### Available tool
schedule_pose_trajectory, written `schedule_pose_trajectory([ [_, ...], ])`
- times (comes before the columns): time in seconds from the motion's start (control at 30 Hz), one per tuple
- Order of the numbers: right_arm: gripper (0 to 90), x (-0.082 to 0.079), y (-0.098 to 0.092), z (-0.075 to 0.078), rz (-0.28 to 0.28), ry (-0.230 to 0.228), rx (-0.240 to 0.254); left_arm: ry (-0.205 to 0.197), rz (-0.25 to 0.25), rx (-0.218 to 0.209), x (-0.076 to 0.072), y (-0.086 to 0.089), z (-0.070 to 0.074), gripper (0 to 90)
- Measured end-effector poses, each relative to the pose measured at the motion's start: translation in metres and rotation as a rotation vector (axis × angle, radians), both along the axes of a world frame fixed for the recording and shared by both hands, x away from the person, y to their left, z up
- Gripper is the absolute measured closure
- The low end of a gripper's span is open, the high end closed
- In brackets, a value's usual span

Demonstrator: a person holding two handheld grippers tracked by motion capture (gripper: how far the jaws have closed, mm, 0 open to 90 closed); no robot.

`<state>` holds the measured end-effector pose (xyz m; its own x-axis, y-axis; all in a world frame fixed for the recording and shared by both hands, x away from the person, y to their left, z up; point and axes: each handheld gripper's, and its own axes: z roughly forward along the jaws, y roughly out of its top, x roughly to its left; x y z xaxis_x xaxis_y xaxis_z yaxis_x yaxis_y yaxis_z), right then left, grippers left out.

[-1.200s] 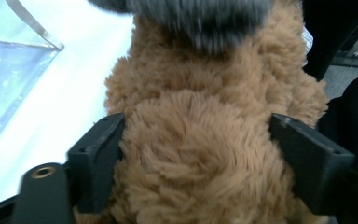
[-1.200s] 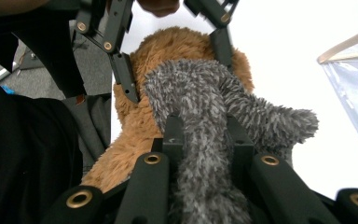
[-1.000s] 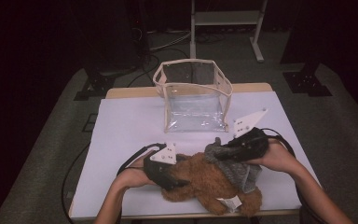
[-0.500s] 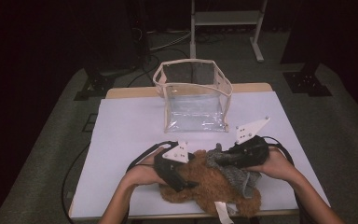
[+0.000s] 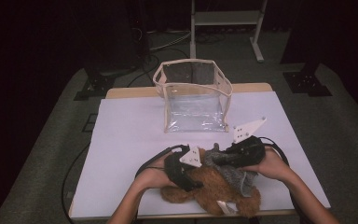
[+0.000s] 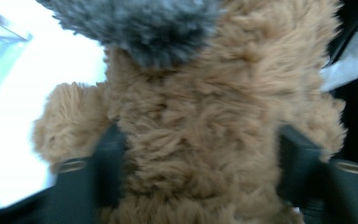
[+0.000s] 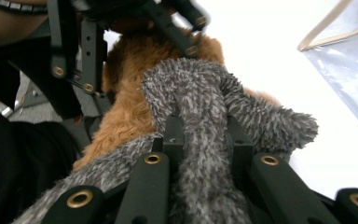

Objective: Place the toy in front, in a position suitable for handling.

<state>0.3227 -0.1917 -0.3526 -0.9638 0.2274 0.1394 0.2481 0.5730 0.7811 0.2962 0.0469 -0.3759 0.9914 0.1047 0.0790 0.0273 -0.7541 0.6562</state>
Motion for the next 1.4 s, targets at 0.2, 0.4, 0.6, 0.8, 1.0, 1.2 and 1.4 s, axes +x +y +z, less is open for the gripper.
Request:
schedule_pose_trajectory([
  [0.2, 74.7, 0.016, -0.005, 0.019, -0.034, -0.026, 0.031, -0.056, 0.032, 0.015, 0.018, 0.004, 0.020, 49.7],
  [0.4, 74.7, 0.031, 0.020, 0.022, -0.014, -0.046, 0.006, -0.053, 0.069, 0.057, 0.029, 0.026, 0.023, 49.8],
  [0.6, 74.9, 0.025, 0.047, 0.003, 0.045, -0.033, -0.014, -0.012, 0.075, -0.011, 0.020, 0.049, 0.014, 40.0],
  [0.8, 75.0, 0.008, 0.038, -0.009, 0.052, -0.030, 0.009, 0.021, 0.065, -0.070, 0.012, 0.051, 0.004, 39.5],
  [1.0, 75.2, 0.002, 0.010, -0.011, 0.001, -0.034, 0.054, 0.013, 0.059, -0.079, 0.010, 0.048, 0.001, 39.9],
  [1.2, 75.2, 0.005, -0.014, -0.012, -0.060, -0.030, 0.040, 0.007, 0.046, -0.066, 0.008, 0.047, 0.000, 40.1],
  [1.4, 75.2, 0.004, 0.009, 0.002, -0.014, -0.063, 0.032, -0.006, 0.038, -0.062, 0.006, 0.042, -0.002, 40.1],
])
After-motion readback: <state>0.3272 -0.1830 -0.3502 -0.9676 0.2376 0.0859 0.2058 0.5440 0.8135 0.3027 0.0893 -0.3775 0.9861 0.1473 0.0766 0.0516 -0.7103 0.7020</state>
